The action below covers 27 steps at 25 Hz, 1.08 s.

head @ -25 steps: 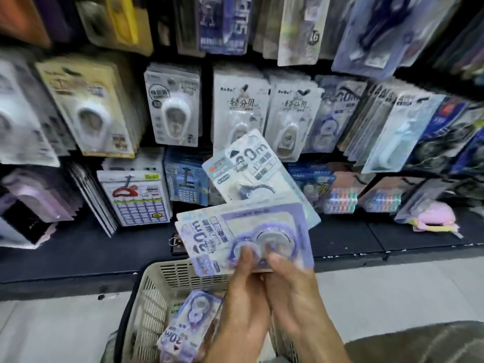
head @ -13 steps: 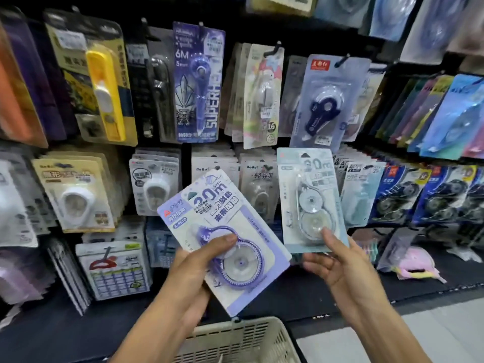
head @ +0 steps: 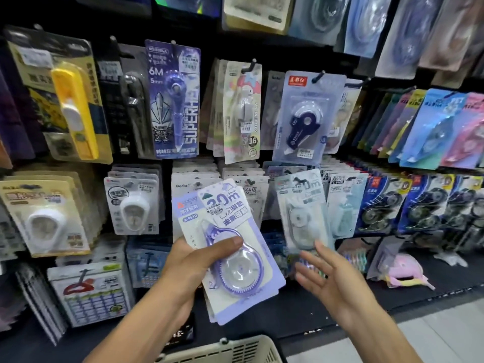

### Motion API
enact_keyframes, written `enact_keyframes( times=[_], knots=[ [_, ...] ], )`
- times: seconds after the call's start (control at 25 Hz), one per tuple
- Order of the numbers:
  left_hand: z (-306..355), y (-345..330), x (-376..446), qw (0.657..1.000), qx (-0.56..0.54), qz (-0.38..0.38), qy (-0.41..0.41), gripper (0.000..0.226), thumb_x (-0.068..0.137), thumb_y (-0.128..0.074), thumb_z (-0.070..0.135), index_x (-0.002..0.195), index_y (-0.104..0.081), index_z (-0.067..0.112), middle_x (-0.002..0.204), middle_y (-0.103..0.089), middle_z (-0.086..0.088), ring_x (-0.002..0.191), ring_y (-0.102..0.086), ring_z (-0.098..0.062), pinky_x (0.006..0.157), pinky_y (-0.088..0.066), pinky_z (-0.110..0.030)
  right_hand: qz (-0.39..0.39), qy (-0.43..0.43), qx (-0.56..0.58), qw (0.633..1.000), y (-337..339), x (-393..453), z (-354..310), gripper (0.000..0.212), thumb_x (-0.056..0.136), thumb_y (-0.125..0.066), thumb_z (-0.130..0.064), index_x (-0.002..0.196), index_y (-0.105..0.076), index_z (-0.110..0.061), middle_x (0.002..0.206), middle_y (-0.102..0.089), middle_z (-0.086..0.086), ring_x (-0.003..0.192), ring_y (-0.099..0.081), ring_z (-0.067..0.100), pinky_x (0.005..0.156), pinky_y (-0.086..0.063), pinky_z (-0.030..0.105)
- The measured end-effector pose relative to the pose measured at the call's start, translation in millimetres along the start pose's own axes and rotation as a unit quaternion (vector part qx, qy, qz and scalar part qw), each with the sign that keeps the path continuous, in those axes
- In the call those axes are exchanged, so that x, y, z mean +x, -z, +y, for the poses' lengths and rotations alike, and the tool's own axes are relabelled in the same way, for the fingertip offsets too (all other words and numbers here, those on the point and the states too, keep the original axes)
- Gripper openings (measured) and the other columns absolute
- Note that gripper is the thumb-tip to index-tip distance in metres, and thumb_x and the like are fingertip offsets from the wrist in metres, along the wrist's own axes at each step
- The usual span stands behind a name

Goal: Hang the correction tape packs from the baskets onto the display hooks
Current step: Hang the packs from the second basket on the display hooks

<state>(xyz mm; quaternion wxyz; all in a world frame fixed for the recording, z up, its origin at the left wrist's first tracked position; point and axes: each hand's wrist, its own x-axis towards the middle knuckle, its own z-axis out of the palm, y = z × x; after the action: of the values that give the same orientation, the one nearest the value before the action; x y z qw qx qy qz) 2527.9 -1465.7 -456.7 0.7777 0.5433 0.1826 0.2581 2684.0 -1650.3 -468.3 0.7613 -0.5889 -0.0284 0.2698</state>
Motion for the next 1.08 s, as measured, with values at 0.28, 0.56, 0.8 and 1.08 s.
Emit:
enact_keyframes(
  times=[0.28,0.56,0.8,1.08],
  knots=[
    [-9,-27,3,1.000,0.023,-0.004,-0.018,0.041,0.064,-0.092,0.015,0.102,-0.078,0.021,0.100,-0.081,-0.004,0.090,-0.079,-0.024,0.066,-0.062,-0.027,-0.181,0.110,-0.168,0.963,-34,-28,9,0.051,0.063,-0.092,-0.044,0.105,-0.072,-0.024,0.102,-0.078,0.005,0.090,-0.075,0.020,0.068,-0.055,0.020],
    [-5,-16,9,0.999,0.025,0.023,-0.011,0.049,0.067,-0.082,0.005,0.112,-0.069,0.020,0.104,-0.080,-0.002,0.086,-0.078,-0.016,0.064,-0.055,-0.025,0.049,0.139,-0.056,0.987,-11,1,-14,0.031,0.083,-0.076,-0.033,0.101,-0.064,-0.010,0.071,-0.074,0.002,0.051,-0.061,0.021,0.039,-0.047,0.027],
    [11,1,15,0.996,0.000,0.080,-0.037,0.040,0.076,-0.079,0.006,0.110,-0.070,0.025,0.102,-0.081,0.001,0.083,-0.079,-0.017,0.058,-0.055,-0.028,0.087,0.138,-0.097,0.982,10,10,-20,0.027,0.085,-0.077,-0.036,0.103,-0.069,-0.018,0.052,-0.057,-0.007,0.035,-0.032,0.008,0.035,-0.025,0.018],
    [6,-16,12,0.998,0.015,0.012,-0.057,0.046,0.071,-0.079,0.012,0.115,-0.068,0.021,0.103,-0.081,-0.005,0.088,-0.078,-0.020,0.063,-0.061,-0.025,-0.172,0.051,-0.110,0.978,-21,-17,5,0.054,0.073,-0.088,-0.035,0.121,-0.065,-0.026,0.109,-0.075,0.013,0.081,-0.074,0.030,0.060,-0.059,0.036]
  ],
)
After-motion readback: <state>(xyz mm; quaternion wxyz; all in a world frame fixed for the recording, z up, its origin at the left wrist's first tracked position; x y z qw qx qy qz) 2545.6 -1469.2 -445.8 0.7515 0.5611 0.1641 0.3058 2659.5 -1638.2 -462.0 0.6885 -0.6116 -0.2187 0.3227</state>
